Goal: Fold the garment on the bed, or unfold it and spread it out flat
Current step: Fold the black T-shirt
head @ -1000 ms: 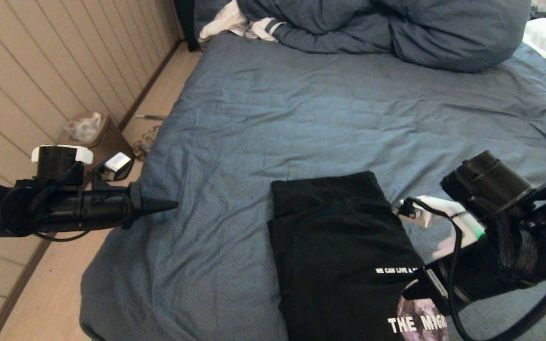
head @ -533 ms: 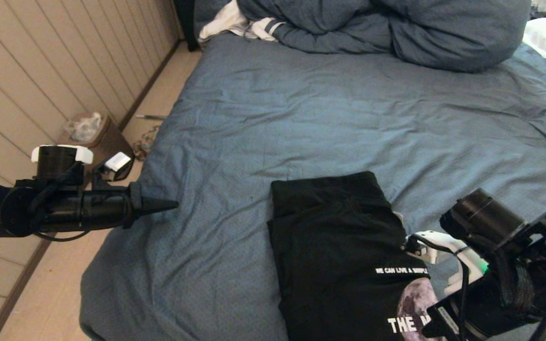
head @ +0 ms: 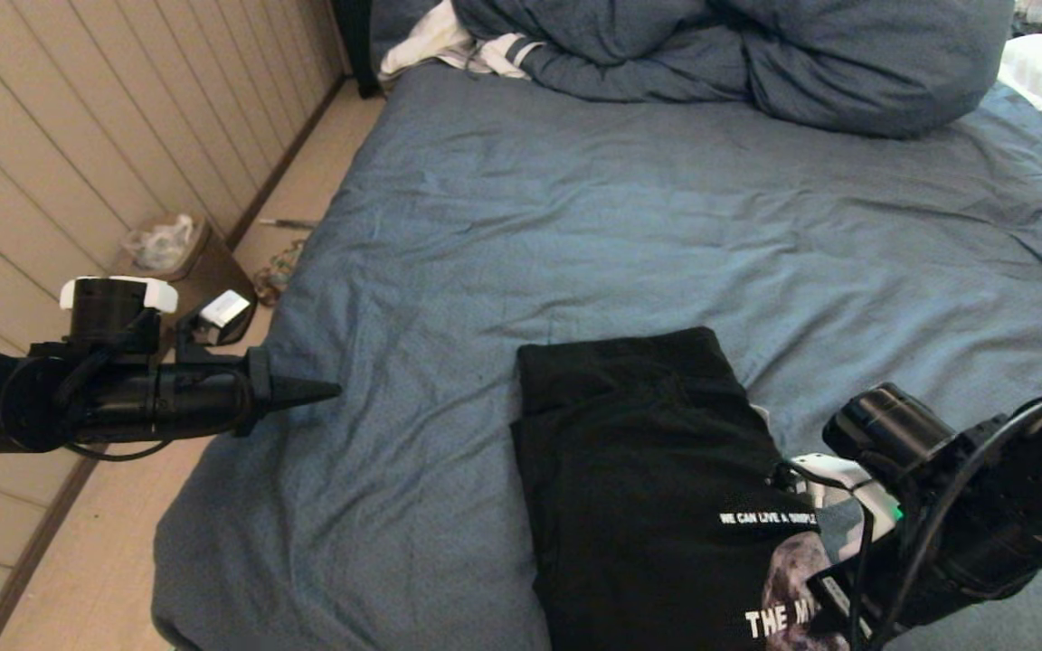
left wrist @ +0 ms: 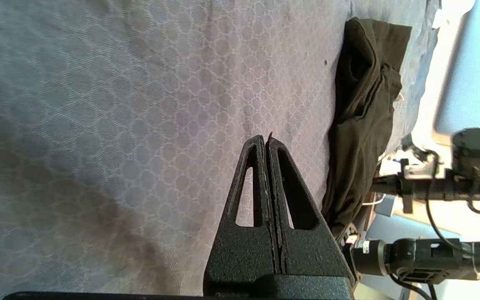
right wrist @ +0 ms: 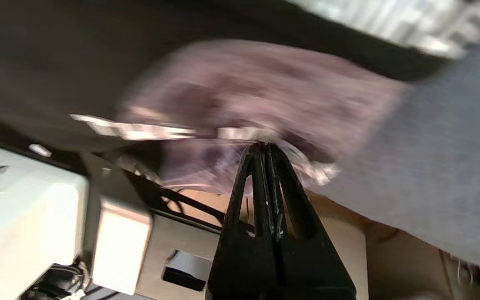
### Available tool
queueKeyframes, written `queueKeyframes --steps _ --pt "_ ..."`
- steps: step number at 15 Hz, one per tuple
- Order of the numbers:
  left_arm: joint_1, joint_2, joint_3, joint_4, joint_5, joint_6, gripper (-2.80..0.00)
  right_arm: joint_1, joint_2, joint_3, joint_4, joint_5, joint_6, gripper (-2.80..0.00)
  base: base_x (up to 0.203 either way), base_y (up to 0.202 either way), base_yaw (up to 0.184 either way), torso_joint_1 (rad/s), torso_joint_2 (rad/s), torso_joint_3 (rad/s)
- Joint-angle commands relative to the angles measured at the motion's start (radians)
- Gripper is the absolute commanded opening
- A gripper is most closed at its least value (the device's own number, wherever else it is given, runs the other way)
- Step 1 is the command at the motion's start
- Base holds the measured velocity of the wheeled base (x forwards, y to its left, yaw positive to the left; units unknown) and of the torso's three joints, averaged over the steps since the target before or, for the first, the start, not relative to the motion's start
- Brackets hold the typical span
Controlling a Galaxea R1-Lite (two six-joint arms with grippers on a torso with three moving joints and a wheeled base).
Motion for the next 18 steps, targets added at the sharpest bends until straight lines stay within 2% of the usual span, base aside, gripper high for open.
queueKeyframes --steps 1,6,11,14,15,18 --pt "0.000 0.004 -0.001 -0.002 -0.005 -0.002 -2.80 -0.041 -0.003 0.022 0.008 -0.004 -0.019 -2.80 0.000 0.000 0.000 0.000 0.00 0.000" --pt "0.000 0.003 0.000 -0.001 -0.005 -0.002 -2.80 -0.123 -0.071 0.050 0.014 -0.003 -0.072 -2.80 0.000 0.000 0.000 0.000 0.00 0.000" --pt "-0.031 -0.043 0.020 0.008 -0.005 -0.002 -2.80 -0.097 -0.267 0.022 0.015 0.013 -0.075 -2.80 0.000 0.000 0.000 0.000 0.00 0.000" --pt "-0.094 -0.066 0.030 0.020 0.002 -0.001 -2.80 -0.102 -0.333 -0.128 0.015 0.026 -0.070 -2.80 0.000 0.000 0.000 0.000 0.00 0.000" --pt "-0.130 -0.064 0.017 0.050 0.018 -0.002 0.00 -0.119 -0.297 -0.204 0.015 0.037 -0.061 -2.80 0.000 0.000 0.000 0.000 0.00 0.000" --pt "-0.279 -0.058 -0.137 0.258 0.118 -0.003 0.00 -0.169 -0.146 -0.436 0.013 0.125 -0.017 -2.80 0.000 0.000 0.000 0.000 0.00 0.000"
